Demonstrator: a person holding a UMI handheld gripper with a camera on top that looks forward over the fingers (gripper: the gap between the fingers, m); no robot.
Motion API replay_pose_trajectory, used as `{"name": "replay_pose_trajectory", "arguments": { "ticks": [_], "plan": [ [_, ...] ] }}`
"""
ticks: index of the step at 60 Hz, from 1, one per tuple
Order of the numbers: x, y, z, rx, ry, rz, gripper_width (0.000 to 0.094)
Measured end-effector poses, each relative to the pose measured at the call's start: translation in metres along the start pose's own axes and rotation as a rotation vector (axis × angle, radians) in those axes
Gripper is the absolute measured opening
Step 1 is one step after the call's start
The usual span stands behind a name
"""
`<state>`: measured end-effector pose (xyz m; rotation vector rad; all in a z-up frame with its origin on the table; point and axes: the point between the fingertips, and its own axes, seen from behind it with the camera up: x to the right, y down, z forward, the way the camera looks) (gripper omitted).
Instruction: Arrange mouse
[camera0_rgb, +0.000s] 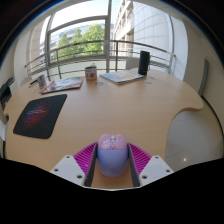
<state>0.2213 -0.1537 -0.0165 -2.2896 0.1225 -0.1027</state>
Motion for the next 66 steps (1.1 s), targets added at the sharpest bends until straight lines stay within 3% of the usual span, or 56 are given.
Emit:
{"name": "replay_pose_trajectory", "arguments": {
  "ticks": [8, 16, 27, 34, 38, 44, 50, 56, 66],
  "plan": [
    [0.001, 0.000, -0.001, -0.020, 0.030, 0.011, 0.0449],
    [0.013, -0.024, -0.011, 0.002, 0.130, 0.029, 0.0439],
    [0.000, -0.177, -0.073, 0.235, 0.210, 0.114, 0.0438],
    [-0.070, -0.276, -0.101, 0.395, 0.149, 0.122, 0.0438],
    [-0.141, -0.291, -0.096, 0.424, 0.073, 0.094, 0.0437],
    [-0.241, -0.263, -0.059, 0.360, -0.040, 0.042, 0.0437],
    [-0.299, -0.208, -0.005, 0.212, -0.110, 0.029, 0.0438],
    [-0.323, -0.148, 0.041, 0.088, -0.109, 0.013, 0.0450],
    [-0.340, -0.103, 0.078, 0.017, -0.104, -0.014, 0.0543]
  ]
}}
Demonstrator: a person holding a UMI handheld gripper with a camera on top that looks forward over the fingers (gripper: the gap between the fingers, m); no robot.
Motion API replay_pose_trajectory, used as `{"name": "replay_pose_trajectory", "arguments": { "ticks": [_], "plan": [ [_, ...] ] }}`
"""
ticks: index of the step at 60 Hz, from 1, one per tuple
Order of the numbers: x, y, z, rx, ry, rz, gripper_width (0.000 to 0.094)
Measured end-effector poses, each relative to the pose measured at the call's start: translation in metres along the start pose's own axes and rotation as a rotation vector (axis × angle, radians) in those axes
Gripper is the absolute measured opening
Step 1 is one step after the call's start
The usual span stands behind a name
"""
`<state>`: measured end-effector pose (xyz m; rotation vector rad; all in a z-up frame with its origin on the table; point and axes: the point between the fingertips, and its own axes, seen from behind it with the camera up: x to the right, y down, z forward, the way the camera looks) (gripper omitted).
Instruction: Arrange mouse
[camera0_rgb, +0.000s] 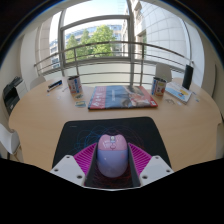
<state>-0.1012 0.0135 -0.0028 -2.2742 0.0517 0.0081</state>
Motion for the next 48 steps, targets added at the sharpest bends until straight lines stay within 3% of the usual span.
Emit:
{"name": "replay_pose_trajectory", "arguments": {
  "ticks": [6, 10, 13, 32, 48],
  "plan": [
    [-0.003, 0.008, 0.003, -0.010, 0.001, 0.014, 0.0622],
    [-0.005, 0.004, -0.008, -0.007, 0.001, 0.016, 0.0859],
    [-0.005, -0.004, -0.024, 0.004, 0.008, 0.018, 0.0824],
    [-0.022, -0.036, -0.174, 0.105, 0.039, 0.006, 0.0850],
    [-0.033, -0.005, -0.281, 0.145, 0.059, -0.016, 0.0849]
  ]
}}
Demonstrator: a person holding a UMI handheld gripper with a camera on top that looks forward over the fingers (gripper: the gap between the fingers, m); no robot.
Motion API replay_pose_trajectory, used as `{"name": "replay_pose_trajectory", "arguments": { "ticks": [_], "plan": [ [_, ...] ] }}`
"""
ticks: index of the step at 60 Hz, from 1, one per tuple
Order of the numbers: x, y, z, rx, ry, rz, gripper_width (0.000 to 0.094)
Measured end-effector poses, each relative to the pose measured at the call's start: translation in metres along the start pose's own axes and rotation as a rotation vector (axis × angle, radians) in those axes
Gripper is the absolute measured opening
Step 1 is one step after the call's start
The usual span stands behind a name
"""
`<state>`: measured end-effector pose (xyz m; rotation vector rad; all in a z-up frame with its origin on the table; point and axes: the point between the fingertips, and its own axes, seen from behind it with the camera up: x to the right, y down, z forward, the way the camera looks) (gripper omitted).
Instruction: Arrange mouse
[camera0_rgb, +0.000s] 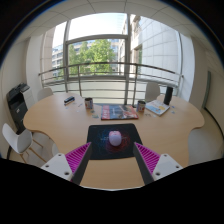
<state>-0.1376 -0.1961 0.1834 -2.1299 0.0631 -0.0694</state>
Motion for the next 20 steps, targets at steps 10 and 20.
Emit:
{"name": "replay_pose_trajectory", "arguments": {
  "ticks": [10, 20],
  "plan": [
    [-0.006, 0.027, -0.041, -0.019, -0.008, 0.008, 0.0844],
    [-0.002, 0.037, -0.052, -0.030, 0.008, -0.017, 0.0844]
  ]
}}
